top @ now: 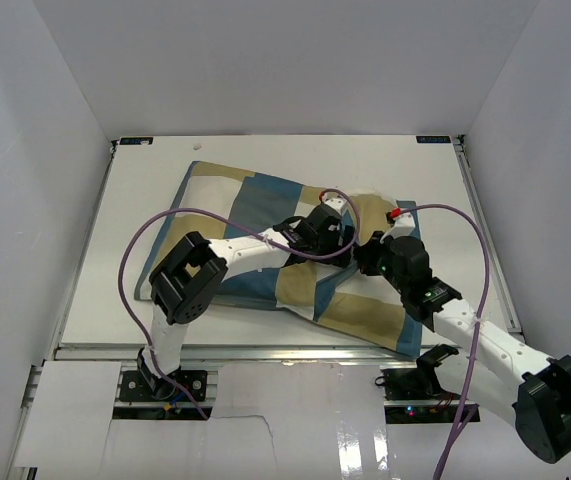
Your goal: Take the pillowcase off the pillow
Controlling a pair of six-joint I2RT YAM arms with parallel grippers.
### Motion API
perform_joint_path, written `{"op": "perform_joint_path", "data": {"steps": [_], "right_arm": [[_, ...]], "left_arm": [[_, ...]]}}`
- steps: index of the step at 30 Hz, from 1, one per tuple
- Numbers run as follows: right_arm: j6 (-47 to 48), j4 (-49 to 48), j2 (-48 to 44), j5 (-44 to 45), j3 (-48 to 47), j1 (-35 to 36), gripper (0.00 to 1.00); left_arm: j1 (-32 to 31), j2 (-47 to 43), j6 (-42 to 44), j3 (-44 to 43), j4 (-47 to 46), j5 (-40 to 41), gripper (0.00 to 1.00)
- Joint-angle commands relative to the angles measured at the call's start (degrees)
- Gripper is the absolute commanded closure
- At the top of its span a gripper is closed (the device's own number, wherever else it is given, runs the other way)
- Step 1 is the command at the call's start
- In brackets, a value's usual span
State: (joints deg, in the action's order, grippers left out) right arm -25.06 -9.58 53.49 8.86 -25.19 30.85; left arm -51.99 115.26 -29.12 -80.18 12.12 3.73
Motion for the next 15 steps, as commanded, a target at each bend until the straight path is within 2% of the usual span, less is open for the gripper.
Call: {"op": "perform_joint_path", "data": {"steps": [1,2,3,4,5,15], "right_arm": [[0.19,-2.46,-0.94,2.73,0.32,-0.09,0.92],[0.10,-2.37,-0.41,3.00,0.32,-0.09,0.92],[0.19,-2.46,-0.32,3.18,0.32,-0.09,0.92],[0.19,-2.37,0.11,3.44,0.32,-0.09,0.92],[0.19,-2.46,0.29,3.62,0.32,-0.09,0.92],[-0.95,-0.26,-2.16,11.08,0.93,-0.09,0.92]], "left_arm": [[-0.31,6.55,-1.89,0.73,7.29,7.84,0.30],[-0.22,7.42,-2.34,0.38,7.74,9.53,0.60],[0.04,7.61,-2.60,0.20,8.09,11.55,0.69],[0.30,7.70,-2.95,0.29,8.01,12.00,0.89],[0.66,7.52,-3.13,0.38,8.01,12.18,1.00],[6.89,-2.84,-5.94,9.51,8.62,22.55,1.00]]}}
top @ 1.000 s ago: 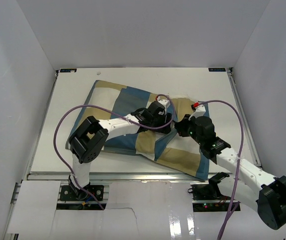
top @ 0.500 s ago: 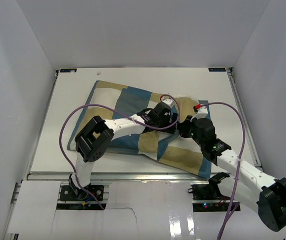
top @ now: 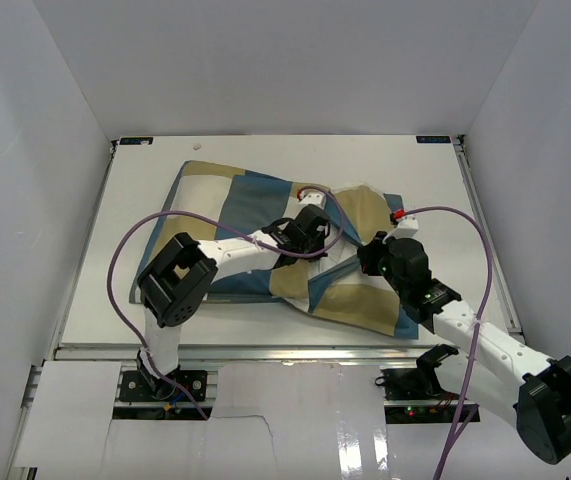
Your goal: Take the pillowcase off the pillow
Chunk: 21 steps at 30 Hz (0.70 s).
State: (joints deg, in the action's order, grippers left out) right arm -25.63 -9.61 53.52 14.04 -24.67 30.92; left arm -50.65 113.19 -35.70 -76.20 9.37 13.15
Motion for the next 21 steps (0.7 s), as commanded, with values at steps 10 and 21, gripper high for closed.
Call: {"op": "perform_joint_path", "data": {"steps": [10,21], "right_arm": [[-1.18,0.90,1.58,8.37,-0.47,-0.59,0.92],[-0.48,-3.99,4.84,-1.01,-0.03,-2.44,0.92]], "left_arm": [[7.94,-14.83,0.55,10.55,11.55,14.01,1.00],[13.48,-23.54,5.89,14.15,6.22,4.30,1.00]]}}
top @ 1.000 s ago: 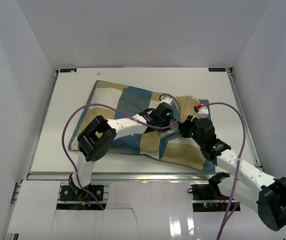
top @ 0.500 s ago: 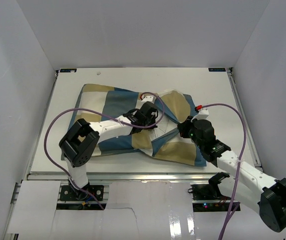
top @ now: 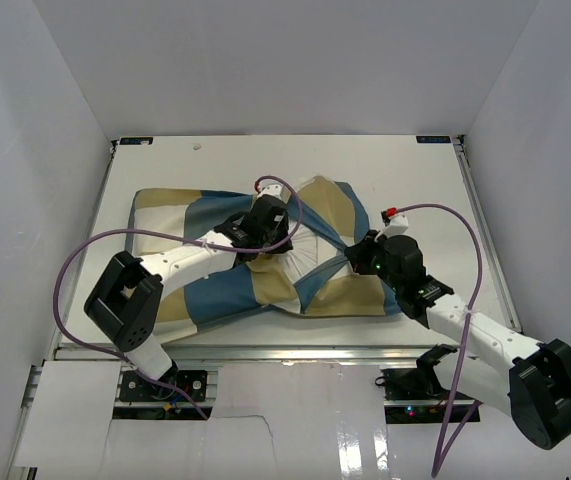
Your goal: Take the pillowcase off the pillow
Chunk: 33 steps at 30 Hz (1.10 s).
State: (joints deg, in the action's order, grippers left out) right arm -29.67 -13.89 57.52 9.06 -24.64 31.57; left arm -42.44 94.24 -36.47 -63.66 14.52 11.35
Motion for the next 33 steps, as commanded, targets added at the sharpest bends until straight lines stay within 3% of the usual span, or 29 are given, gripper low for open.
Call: {"op": "perform_joint_path", "data": {"steps": [1,2,3,4,7,8,17,20,22,24,25,29,33], "right_arm": [[4.18,-0.95,2.32,-1.53,-0.05,-3.10,0.92],[4.27,-1.92,3.29,-3.94,-0.31,-3.18,0.92],[4.27,-3.84,4.17,-6.40,-0.58,-3.18,0.92],[4.79,-4.99,6.18,-11.21,-0.75,-3.18,0.92],[6.37,-3.01,10.66,-15.28,-5.31,-3.18,0.92],[6.73,-1.51,11.56,-15.39,-8.63,-3.10,0.92],[9.98,5.62,14.29,-14.25,-18.59,-3.10,0.92],[10.95,9.13,14.82,-13.72,-22.81,-3.09,0.92],[9.81,9.23,13.33,-15.21,-21.86,-2.48,0.72],[8.58,8.88,10.79,-14.43,-18.53,-0.39,0.51],[8.23,8.36,9.82,-14.25,-17.29,0.24,0.45],[7.08,8.09,4.81,-11.53,-12.63,4.19,0.32],[6.82,7.21,1.20,-4.94,-9.29,10.69,0.28]], "left_arm": [[5.00,-5.46,9.37,2.91,-0.62,-2.48,1.00],[4.82,-5.73,10.09,3.27,-1.77,-6.48,0.91],[4.73,-5.90,10.71,3.28,-2.65,-10.35,0.74],[4.47,-6.08,11.41,3.10,-2.57,-14.30,0.65],[1.66,-6.78,13.00,2.14,-0.91,-18.12,0.45],[0.61,-7.05,12.91,1.96,-0.47,-18.04,0.43],[-1.51,-7.05,11.59,3.28,-0.64,-23.39,0.39],[-1.60,-5.38,11.25,2.93,-0.11,-20.69,0.40],[-1.60,-3.19,9.58,2.75,0.94,-15.43,0.42],[-1.60,-1.87,8.96,3.19,0.77,-14.43,0.43],[-1.60,-1.69,8.78,3.97,0.16,-15.74,0.43],[-1.60,-1.51,7.47,5.39,-3.88,-18.91,0.43],[-1.60,-2.21,6.85,5.47,-4.33,-19.09,0.43]]}}
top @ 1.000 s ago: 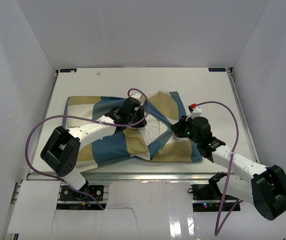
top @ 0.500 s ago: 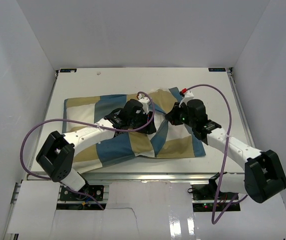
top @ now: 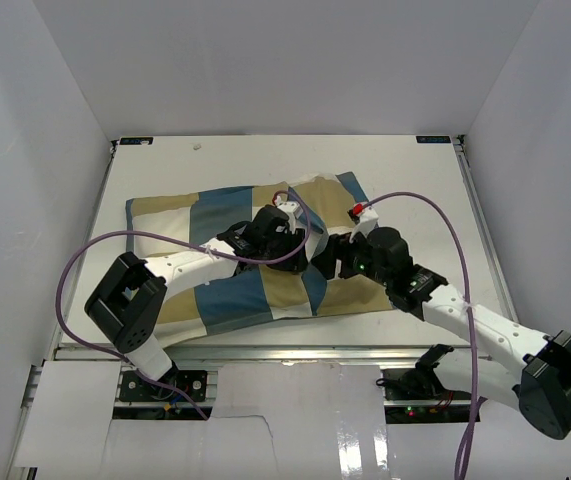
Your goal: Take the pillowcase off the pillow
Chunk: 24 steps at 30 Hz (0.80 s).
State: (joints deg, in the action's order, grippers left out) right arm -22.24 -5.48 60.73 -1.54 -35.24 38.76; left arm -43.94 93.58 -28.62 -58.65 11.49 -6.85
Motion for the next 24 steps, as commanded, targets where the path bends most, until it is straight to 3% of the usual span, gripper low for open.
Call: {"op": "perform_joint_path", "data": {"steps": [1,12,15,16,17,18,24], "right_arm": [[-0.96,-1.12,-1.84,6.80,1.58,4.21,0.29],[-4.56,-3.41,8.52,17.27,0.79,8.87,0.37],[-4.57,-6.29,8.18,17.71,2.45,8.96,0.54],[-4.83,-6.65,8.00,18.32,2.64,8.96,0.76],[-5.18,-6.22,7.57,19.72,2.81,8.96,0.88],[-5.36,-5.61,7.21,20.08,2.81,8.96,0.92],[-5.01,-5.16,-0.95,19.12,6.23,8.96,0.92]], "left_arm": [[0.00,-1.82,-1.08,0.64,-1.38,-0.53,0.43],[-0.09,-3.76,-1.88,2.58,-1.47,0.17,0.43],[-0.09,-4.28,-1.70,2.93,-1.38,0.61,0.41],[-0.09,-4.37,-1.70,2.84,-1.20,0.87,0.41],[-0.09,-4.46,-1.70,2.76,-1.03,0.96,0.41],[-0.09,-4.55,-1.61,2.84,-0.77,1.31,0.41],[-0.09,-5.07,-1.18,-1.53,3.19,4.67,0.40]]}}
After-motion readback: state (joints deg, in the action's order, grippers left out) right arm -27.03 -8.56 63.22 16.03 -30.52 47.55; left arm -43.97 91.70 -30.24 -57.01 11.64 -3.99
